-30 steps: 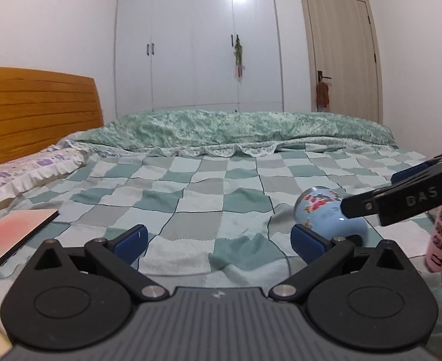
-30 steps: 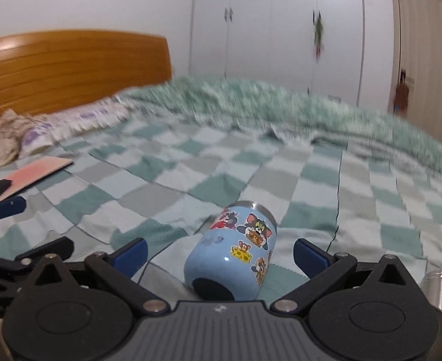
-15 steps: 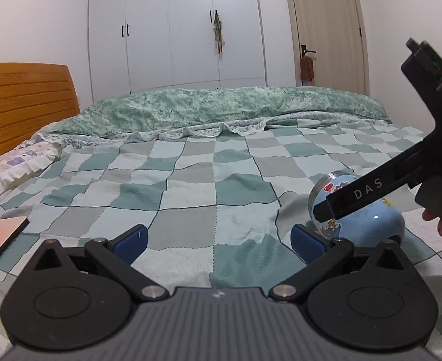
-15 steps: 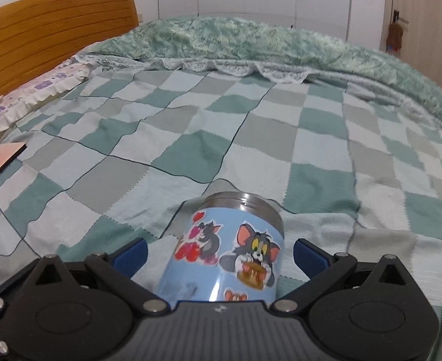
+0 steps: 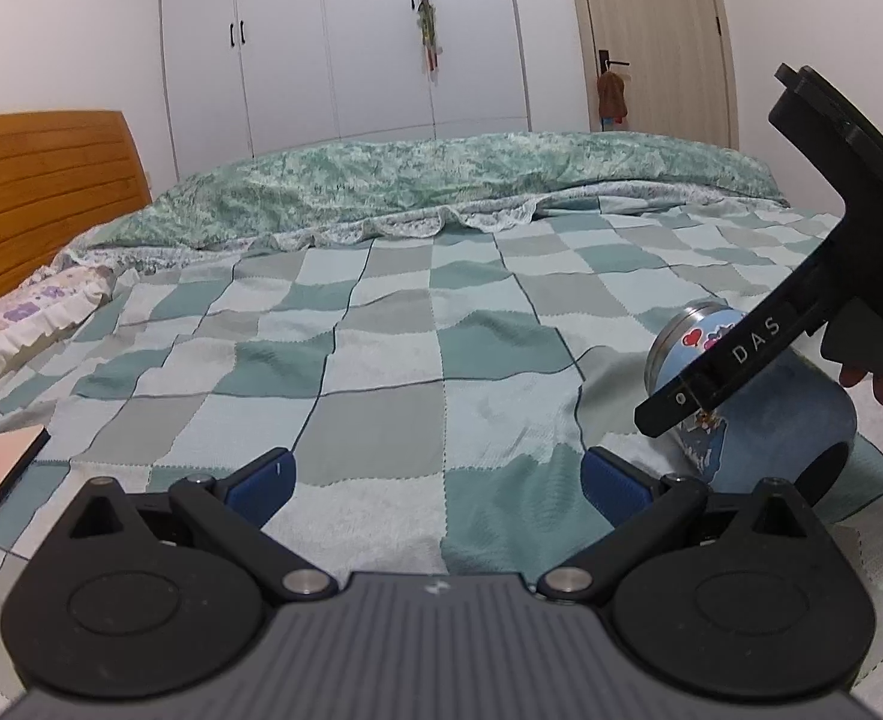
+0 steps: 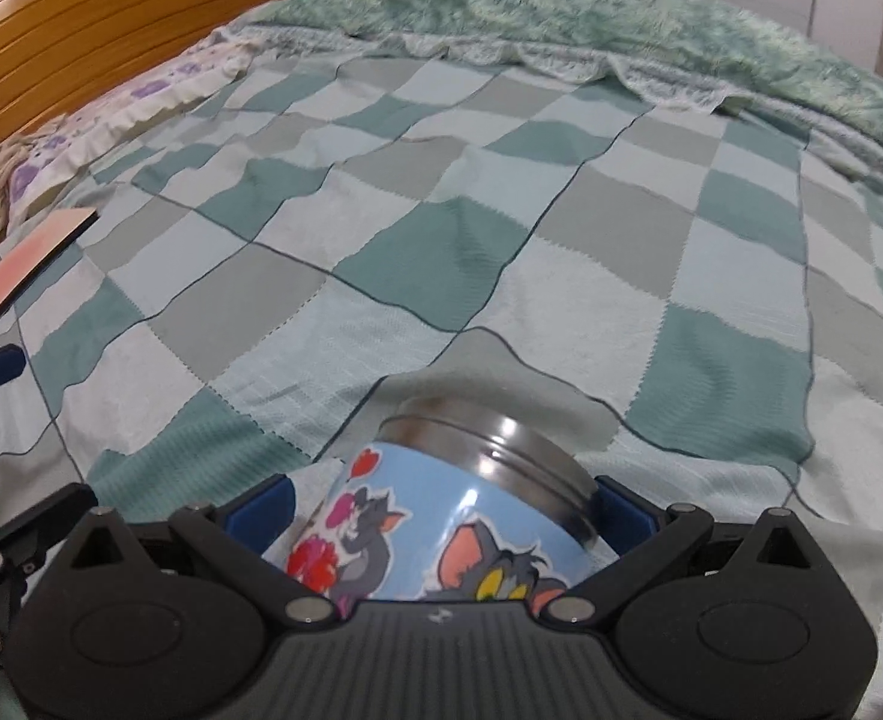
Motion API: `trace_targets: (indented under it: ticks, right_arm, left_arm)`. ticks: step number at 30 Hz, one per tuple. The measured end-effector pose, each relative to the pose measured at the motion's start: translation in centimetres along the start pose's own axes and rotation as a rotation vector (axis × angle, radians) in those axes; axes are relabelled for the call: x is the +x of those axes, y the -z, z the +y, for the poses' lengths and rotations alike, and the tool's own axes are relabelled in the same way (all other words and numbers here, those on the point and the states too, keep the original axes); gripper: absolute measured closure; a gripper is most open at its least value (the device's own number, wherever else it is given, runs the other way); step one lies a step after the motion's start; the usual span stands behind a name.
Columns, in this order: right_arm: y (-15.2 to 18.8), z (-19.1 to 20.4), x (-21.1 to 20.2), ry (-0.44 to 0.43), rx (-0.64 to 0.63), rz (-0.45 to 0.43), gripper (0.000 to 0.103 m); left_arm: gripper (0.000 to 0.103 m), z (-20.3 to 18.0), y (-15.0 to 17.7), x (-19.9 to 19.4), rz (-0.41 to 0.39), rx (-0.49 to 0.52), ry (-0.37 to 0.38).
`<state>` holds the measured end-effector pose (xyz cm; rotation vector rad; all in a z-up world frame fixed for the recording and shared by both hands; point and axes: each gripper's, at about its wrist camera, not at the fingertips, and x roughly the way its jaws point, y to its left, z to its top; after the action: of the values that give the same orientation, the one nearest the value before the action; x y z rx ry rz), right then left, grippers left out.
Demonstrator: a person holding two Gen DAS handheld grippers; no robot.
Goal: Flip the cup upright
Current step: 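Lift the blue cup with the right gripper and turn it rim-up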
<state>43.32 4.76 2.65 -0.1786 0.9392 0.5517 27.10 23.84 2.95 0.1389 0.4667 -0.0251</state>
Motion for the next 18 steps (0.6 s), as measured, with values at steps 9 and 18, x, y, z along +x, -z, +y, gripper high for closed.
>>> trace_targets:
  ticks: [9,18]
  right_arm:
    - [1.1,-1.4,0.8,-0.079,0.112,0.041,0.004]
    - [2.0,-1.4,-2.9,-0.105,0.156,-0.032,0.015]
  left_arm:
    - [0.000,-0.6,0.4,0.4,0.030,0.019,0.013]
    - [0.000,-0.7,0.2,-1.9,0.006,-0.013,0.038]
